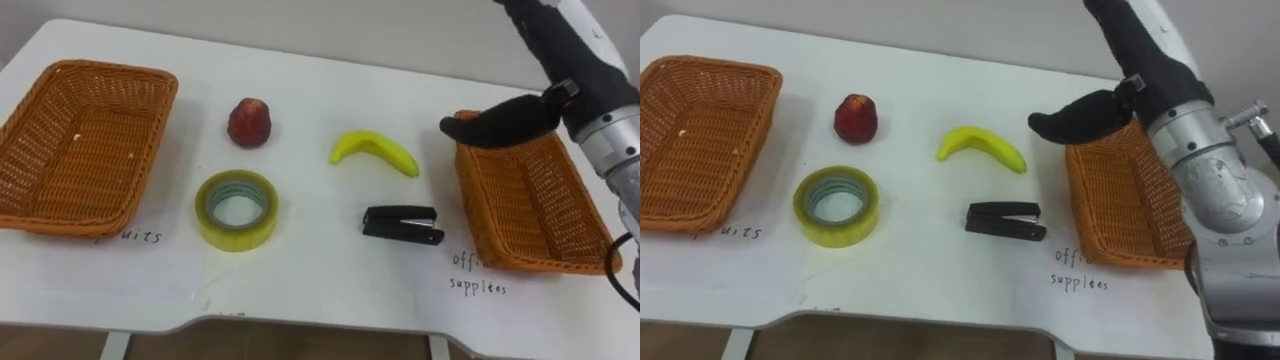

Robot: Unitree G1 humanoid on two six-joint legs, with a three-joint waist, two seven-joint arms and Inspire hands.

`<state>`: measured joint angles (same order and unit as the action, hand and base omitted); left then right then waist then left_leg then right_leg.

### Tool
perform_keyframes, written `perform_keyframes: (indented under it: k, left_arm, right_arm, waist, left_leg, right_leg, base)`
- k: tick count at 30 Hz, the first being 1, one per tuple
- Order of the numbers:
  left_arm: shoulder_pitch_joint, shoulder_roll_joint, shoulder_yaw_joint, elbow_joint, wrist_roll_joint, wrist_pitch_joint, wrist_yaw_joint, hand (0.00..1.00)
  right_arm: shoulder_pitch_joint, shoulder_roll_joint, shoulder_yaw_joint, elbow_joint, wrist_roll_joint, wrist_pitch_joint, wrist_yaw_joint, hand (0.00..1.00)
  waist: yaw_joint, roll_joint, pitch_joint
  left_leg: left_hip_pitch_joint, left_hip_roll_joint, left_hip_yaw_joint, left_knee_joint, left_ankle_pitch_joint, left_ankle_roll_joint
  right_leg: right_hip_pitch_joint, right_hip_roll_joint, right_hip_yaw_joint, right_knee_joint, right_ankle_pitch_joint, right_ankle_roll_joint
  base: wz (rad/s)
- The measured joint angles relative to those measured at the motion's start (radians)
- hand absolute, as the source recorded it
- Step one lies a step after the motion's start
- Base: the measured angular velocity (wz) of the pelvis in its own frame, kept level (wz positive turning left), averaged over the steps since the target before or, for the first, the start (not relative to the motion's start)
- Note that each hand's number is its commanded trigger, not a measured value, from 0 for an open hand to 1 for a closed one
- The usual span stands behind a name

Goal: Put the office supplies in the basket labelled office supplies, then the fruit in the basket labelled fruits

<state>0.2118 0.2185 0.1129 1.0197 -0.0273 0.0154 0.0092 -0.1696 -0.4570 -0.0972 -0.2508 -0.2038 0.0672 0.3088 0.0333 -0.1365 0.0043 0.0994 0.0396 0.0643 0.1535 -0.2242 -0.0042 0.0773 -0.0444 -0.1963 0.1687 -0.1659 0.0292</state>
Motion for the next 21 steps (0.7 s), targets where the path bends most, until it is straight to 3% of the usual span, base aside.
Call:
perform_keyframes:
  k: [9,13,21]
  left_arm:
    - [-0.011,-0.002,0.002,0.0,0.0,0.0,-0.003,0.0]
    - [-0.023,-0.003,0.001,0.0,0.0,-0.005,-0.004,0.0]
    - [-0.025,-0.003,0.001,0.0,0.0,-0.015,-0.01,0.0]
  right_arm:
    - [0.001,0.0,0.027,0.0,-0.043,0.0,0.118,0.0]
    - [0.035,0.0,0.03,-0.001,-0.075,0.0,0.151,0.0]
    - [0.076,0.001,0.046,-0.01,-0.087,0.0,0.214,0.0]
  waist:
    - [0.012,0.009,0.006]
    - [0.03,0.007,0.0049]
    - [0.033,0.009,0.0046]
  left_leg:
    - [-0.002,0.0,0.0,0.0,0.0,0.0]
    - [-0.001,0.001,-0.002,0.0,0.0,0.0]
    - [-0.001,0.0,-0.011,0.001,0.0,0.0]
  right_leg:
    - [-0.009,0.0,0.003,0.0,0.0,0.0]
    - [-0.008,0.0,0.002,0.0,0.0,0.0]
    - [-0.007,0.0,0.005,0.0,0.0,0.0]
  base:
    - [0.0]
    - [0.0]
    - [0.0]
